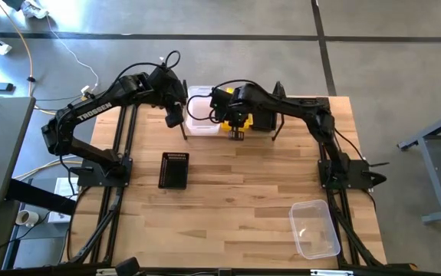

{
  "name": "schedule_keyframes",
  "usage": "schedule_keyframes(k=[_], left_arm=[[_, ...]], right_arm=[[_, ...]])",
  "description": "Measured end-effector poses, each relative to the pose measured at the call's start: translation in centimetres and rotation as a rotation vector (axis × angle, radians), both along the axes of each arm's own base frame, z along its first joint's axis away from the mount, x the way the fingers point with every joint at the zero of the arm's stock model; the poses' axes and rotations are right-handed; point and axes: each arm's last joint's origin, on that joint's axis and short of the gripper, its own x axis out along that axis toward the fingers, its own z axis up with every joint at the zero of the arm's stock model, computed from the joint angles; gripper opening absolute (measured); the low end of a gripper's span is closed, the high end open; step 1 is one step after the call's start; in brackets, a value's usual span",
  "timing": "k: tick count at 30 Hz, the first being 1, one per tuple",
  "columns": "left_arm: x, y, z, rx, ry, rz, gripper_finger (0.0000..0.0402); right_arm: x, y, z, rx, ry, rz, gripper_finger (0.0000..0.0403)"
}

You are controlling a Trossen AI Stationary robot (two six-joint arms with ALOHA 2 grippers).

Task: Stack baskets on shelf by color
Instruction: Stack the yellow bin on the yellow bin on the shelf

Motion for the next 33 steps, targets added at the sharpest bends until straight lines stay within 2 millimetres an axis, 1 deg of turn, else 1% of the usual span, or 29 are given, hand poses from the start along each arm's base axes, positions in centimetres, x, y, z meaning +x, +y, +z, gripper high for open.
schedule_keyframes(k=[6, 17, 21, 28, 33], left_arm=[[-0.01, -0.01, -0.01, -0.001, 0.001, 0.0, 0.0156], [0.0, -0.01, -0.01, -0.001, 0.0, 0.0, 0.0156], [0.0, -0.01, -0.01, -0.002, 0.0, 0.001, 0.0156], [0.0, -0.01, -0.01, -0.002, 0.0, 0.001, 0.0156], [0.0, -0.01, -0.01, -0.002, 0.0, 0.001, 0.0156]], right_arm=[[-0.04, -0.13, -0.49, -0.007, 0.032, -0.026, 0.0], [-0.3, -0.35, -0.5, -0.008, 0.05, -0.045, 0.0003], [-0.3, -0.37, -0.5, -0.014, 0.051, -0.046, 0.0021], [-0.19, -0.51, -0.44, -0.051, 0.042, -0.063, 0.0075], [-0.1, -0.54, -0.41, -0.052, 0.029, -0.075, 0.0089]])
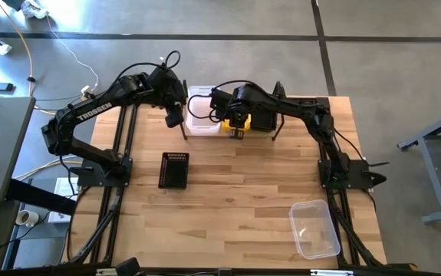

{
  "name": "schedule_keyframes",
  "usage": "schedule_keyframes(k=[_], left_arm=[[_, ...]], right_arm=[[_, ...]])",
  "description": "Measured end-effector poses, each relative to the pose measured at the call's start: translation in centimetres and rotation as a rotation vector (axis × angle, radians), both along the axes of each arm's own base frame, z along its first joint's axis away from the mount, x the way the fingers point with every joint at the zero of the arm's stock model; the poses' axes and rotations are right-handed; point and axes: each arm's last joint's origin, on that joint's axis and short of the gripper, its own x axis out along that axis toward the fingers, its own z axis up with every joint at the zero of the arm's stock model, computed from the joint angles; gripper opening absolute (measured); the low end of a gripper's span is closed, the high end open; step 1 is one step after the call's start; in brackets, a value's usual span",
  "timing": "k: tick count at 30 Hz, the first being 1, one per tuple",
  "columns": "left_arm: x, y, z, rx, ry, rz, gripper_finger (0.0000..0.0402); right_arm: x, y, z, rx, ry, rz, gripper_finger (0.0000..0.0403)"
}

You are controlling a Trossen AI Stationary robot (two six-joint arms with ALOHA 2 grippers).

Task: Stack baskets on shelf by color
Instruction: Stack the yellow bin on the yellow bin on the shelf, then stack the black bin on the black bin on the shelf

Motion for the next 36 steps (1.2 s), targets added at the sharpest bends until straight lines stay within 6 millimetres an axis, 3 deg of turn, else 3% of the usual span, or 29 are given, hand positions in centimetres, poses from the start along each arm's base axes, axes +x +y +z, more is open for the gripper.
schedule_keyframes(k=[14, 23, 32, 36], left_arm=[[0.0, 0.0, 0.0, -0.002, -0.002, -0.001, 0.0156], [-0.2, -0.4, -0.3, -0.057, 0.016, -0.004, 0.0156], [0.0, -3.0, -1.0, -0.253, 0.067, -0.02, 0.0156], [-0.2, -4.7, -1.5, -0.316, 0.092, 0.014, 0.0156]], right_arm=[[-1.0, 0.8, 0.7, 0.097, 0.004, -0.136, 0.009], [-1.2, 1.3, 2.8, 0.138, -0.041, -0.178, 0.009], [-2.0, 1.5, 6.6, 0.099, -0.134, -0.176, 0.009], [-3.3, 1.8, 7.7, 0.088, -0.139, -0.18, 0.009]])
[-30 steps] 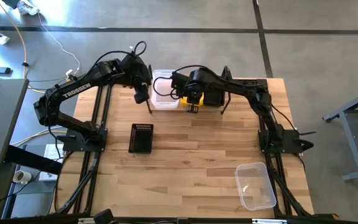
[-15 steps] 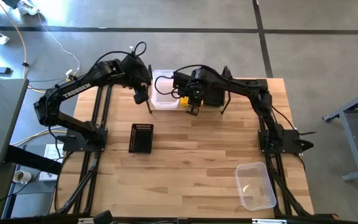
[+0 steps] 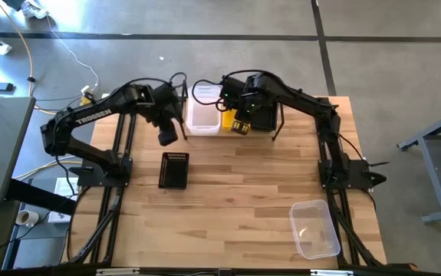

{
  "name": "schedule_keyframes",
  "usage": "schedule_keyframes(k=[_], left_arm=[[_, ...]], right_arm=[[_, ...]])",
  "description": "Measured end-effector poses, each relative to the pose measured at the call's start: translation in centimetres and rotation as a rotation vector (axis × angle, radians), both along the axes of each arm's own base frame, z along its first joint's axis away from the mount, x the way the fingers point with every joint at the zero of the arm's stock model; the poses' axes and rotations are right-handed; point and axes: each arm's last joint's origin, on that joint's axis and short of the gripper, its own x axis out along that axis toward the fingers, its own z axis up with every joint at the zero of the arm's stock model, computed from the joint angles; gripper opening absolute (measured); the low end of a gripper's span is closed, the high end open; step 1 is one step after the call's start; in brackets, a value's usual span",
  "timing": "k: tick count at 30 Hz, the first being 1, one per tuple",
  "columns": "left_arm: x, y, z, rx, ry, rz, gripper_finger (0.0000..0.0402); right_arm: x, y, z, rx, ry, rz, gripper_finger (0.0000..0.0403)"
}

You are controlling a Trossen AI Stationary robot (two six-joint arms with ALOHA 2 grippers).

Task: Stack baskets on shelf by color
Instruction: Stack the black bin on the black bin on the shelf

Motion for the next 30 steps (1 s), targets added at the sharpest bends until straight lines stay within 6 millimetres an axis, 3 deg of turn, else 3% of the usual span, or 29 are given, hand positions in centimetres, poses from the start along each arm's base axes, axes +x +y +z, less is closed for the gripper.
schedule_keyframes(k=[6, 15, 21, 30], left_arm=[[-1.3, -2.5, -1.0, -0.078, -0.03, 0.153, 0.0156], [-3.1, -5.7, -2.9, -0.175, -0.069, 0.551, 0.0156], [-3.4, -7.4, -5.5, -0.224, -0.015, 0.748, 0.0156], [-3.1, -9.0, -9.6, -0.236, -0.013, 0.869, 0.0156]], right_arm=[[-1.6, 0.5, 2.2, -0.026, -0.055, 0.021, 0.009], [-4.5, 1.4, 5.6, -0.049, -0.151, 0.041, 0.009], [-5.7, 2.0, 6.9, -0.064, -0.184, 0.065, 0.009], [-5.6, 3.1, 7.1, -0.068, -0.188, 0.111, 0.009]])
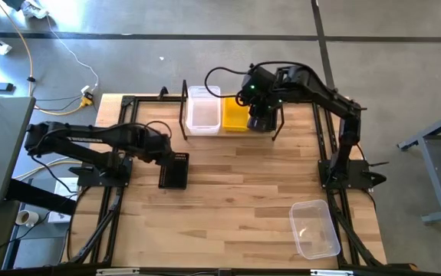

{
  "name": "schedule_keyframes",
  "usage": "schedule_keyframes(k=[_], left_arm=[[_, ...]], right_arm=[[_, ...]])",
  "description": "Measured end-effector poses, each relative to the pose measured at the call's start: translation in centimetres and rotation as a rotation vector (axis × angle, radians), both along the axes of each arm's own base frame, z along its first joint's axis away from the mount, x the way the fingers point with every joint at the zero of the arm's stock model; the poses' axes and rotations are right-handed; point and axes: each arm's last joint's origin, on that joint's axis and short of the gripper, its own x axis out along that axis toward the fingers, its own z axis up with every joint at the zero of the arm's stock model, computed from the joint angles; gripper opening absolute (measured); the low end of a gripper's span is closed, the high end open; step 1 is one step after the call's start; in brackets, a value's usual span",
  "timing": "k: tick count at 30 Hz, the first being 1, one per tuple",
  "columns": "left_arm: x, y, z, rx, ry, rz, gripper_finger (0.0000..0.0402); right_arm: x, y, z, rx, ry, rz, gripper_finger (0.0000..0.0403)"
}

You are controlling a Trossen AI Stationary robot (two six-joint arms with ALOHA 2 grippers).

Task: Stack baskets on shelf by color
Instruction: Stack the black bin on the black bin on the shelf

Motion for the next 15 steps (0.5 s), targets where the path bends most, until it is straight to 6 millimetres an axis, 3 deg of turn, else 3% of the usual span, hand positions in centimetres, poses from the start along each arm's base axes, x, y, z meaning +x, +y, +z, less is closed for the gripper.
schedule_keyframes(k=[15], left_arm=[[0.0, -0.9, -4.3, 0.011, -0.056, 0.154, 0.0156]], right_arm=[[0.5, 2.0, 0.0, -0.008, 0.005, 0.079, 0.009]])
